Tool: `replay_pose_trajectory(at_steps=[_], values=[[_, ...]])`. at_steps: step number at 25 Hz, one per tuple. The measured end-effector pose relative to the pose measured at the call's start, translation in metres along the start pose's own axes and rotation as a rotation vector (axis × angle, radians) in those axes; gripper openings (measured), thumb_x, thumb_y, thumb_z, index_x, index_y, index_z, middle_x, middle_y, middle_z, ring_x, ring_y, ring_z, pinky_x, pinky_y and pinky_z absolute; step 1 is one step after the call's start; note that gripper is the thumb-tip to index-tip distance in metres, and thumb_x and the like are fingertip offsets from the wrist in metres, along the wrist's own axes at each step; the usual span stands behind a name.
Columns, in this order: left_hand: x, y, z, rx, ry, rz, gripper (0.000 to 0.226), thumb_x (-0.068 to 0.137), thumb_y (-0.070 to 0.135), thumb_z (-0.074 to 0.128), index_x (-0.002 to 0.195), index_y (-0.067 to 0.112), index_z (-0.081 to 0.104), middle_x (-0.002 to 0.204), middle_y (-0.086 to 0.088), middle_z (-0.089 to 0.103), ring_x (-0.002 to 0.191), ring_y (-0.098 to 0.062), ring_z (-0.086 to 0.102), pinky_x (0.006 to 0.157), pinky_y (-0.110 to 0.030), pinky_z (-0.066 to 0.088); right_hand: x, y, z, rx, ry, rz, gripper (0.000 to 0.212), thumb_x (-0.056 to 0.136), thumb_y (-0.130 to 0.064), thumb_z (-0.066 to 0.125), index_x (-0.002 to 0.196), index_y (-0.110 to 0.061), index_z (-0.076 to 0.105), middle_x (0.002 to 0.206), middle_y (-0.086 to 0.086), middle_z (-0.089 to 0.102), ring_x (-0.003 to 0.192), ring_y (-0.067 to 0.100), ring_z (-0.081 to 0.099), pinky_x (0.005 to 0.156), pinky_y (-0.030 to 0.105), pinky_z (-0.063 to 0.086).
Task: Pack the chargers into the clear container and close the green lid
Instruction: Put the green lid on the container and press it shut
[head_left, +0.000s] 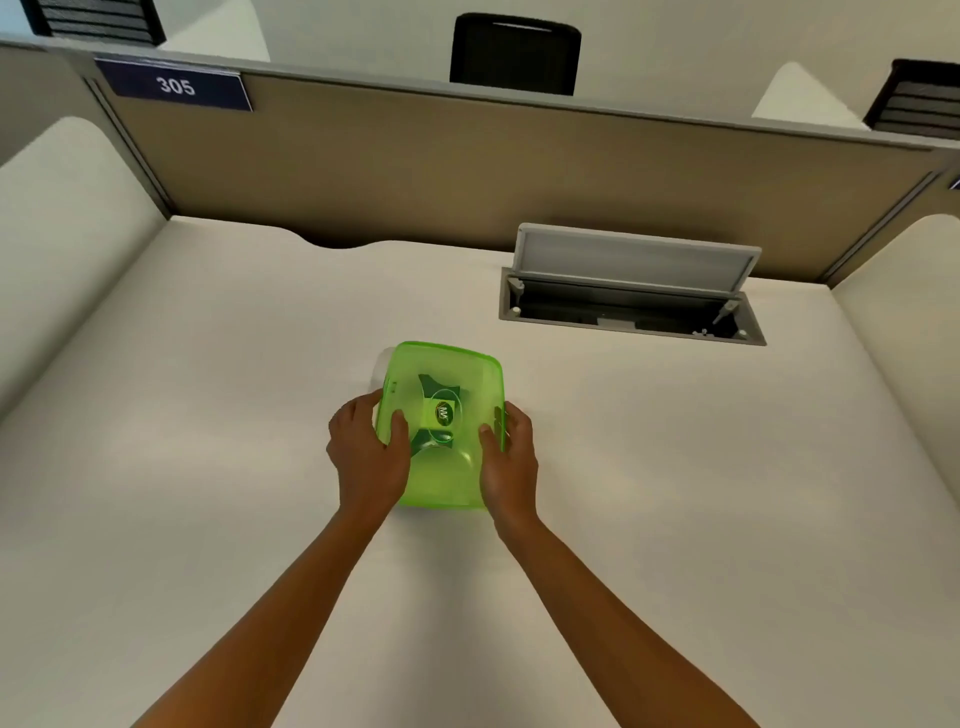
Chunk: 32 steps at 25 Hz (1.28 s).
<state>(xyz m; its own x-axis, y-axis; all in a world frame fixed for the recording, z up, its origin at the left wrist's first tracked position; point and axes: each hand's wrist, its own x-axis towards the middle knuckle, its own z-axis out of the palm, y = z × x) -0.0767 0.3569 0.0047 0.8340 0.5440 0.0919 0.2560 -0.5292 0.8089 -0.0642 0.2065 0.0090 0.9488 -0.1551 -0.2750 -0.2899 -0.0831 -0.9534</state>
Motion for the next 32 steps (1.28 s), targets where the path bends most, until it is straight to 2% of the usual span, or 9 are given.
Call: replay_pose_trajectory(at_steps=[2, 5, 9, 12, 18, 23, 26, 29, 32], values=[[0.004, -0.014, -0.004, -0.021, -0.015, -0.032, 0.038, 0.097, 0.018, 0.055, 0.133, 0.006, 0.055, 0.132, -0.015, 0.056, 0.127, -0.032, 0.045, 0.102, -0.041, 0.037, -0.004, 0.002, 0.016, -0.041, -0.036, -0.045, 0.043, 0.096, -0.02, 0.054, 0.137, -0.025, 0.043, 0.129, -0.006, 0.057, 0.11, 0.009, 0.055, 0.092, 0.023, 0.045], [0.009, -0.029, -0.006, -0.063, -0.045, -0.049, 0.04, 0.099, 0.018, 0.052, 0.137, 0.005, 0.051, 0.134, -0.015, 0.053, 0.126, -0.029, 0.047, 0.1, -0.031, 0.036, -0.002, 0.002, 0.03, -0.071, -0.057, -0.072, 0.047, 0.096, -0.017, 0.054, 0.14, -0.022, 0.039, 0.132, -0.002, 0.056, 0.114, 0.015, 0.057, 0.097, 0.032, 0.05], [0.017, -0.034, -0.004, -0.102, -0.078, -0.043, 0.041, 0.102, 0.023, 0.048, 0.14, 0.008, 0.049, 0.129, -0.012, 0.054, 0.108, -0.013, 0.049, 0.092, -0.027, 0.038, 0.007, 0.004, 0.034, -0.108, -0.057, -0.086, 0.048, 0.094, -0.017, 0.058, 0.137, -0.018, 0.039, 0.133, 0.002, 0.051, 0.118, 0.02, 0.054, 0.101, 0.037, 0.049], [0.026, -0.036, 0.0, -0.05, -0.087, -0.052, 0.039, 0.103, 0.026, 0.044, 0.137, 0.01, 0.052, 0.12, -0.012, 0.055, 0.099, -0.016, 0.051, 0.086, -0.029, 0.038, 0.02, 0.006, 0.033, -0.17, -0.011, -0.088, 0.039, 0.092, -0.025, 0.061, 0.126, -0.017, 0.044, 0.125, 0.0, 0.049, 0.111, 0.02, 0.053, 0.097, 0.039, 0.049], [0.067, -0.032, 0.011, 0.077, -0.165, -0.117, 0.046, 0.102, 0.043, 0.04, 0.122, 0.006, 0.057, 0.118, -0.016, 0.057, 0.103, -0.034, 0.059, 0.08, -0.036, 0.041, 0.065, -0.006, 0.03, -0.433, 0.092, -0.093, 0.026, 0.095, -0.04, 0.052, 0.092, -0.015, 0.049, 0.103, 0.001, 0.051, 0.092, 0.024, 0.055, 0.077, 0.035, 0.044], [0.106, -0.023, 0.024, 0.042, -0.211, -0.205, 0.05, 0.099, 0.057, 0.037, 0.095, 0.009, 0.05, 0.088, -0.008, 0.061, 0.081, -0.029, 0.057, 0.065, -0.035, 0.038, 0.098, -0.02, 0.045, -0.467, 0.021, 0.032, 0.028, 0.094, -0.037, 0.042, 0.105, -0.012, 0.045, 0.099, 0.008, 0.062, 0.084, 0.025, 0.057, 0.07, 0.032, 0.037], [0.111, -0.026, 0.028, 0.009, -0.212, -0.24, 0.053, 0.099, 0.059, 0.033, 0.075, 0.013, 0.043, 0.069, -0.003, 0.052, 0.066, -0.022, 0.048, 0.056, -0.032, 0.032, 0.106, -0.017, 0.055, -0.486, 0.055, 0.087, 0.041, 0.097, -0.051, 0.034, 0.105, -0.013, 0.046, 0.091, 0.003, 0.059, 0.083, 0.026, 0.056, 0.071, 0.034, 0.038], [0.113, -0.027, 0.027, 0.009, -0.227, -0.232, 0.058, 0.099, 0.06, 0.031, 0.065, 0.013, 0.037, 0.061, -0.003, 0.046, 0.058, -0.02, 0.042, 0.055, -0.031, 0.03, 0.111, -0.01, 0.056, -0.507, 0.058, 0.114, 0.057, 0.094, -0.066, 0.027, 0.078, -0.014, 0.048, 0.074, -0.001, 0.055, 0.072, 0.021, 0.051, 0.06, 0.034, 0.035], [0.116, -0.03, 0.028, -0.019, -0.256, -0.237, 0.06, 0.098, 0.062, 0.032, 0.069, 0.01, 0.044, 0.064, -0.01, 0.047, 0.06, -0.022, 0.043, 0.059, -0.033, 0.033, 0.113, -0.009, 0.054, -0.495, 0.051, 0.075, 0.059, 0.094, -0.065, 0.028, 0.063, -0.016, 0.037, 0.062, 0.0, 0.048, 0.06, 0.016, 0.045, 0.052, 0.031, 0.03]])
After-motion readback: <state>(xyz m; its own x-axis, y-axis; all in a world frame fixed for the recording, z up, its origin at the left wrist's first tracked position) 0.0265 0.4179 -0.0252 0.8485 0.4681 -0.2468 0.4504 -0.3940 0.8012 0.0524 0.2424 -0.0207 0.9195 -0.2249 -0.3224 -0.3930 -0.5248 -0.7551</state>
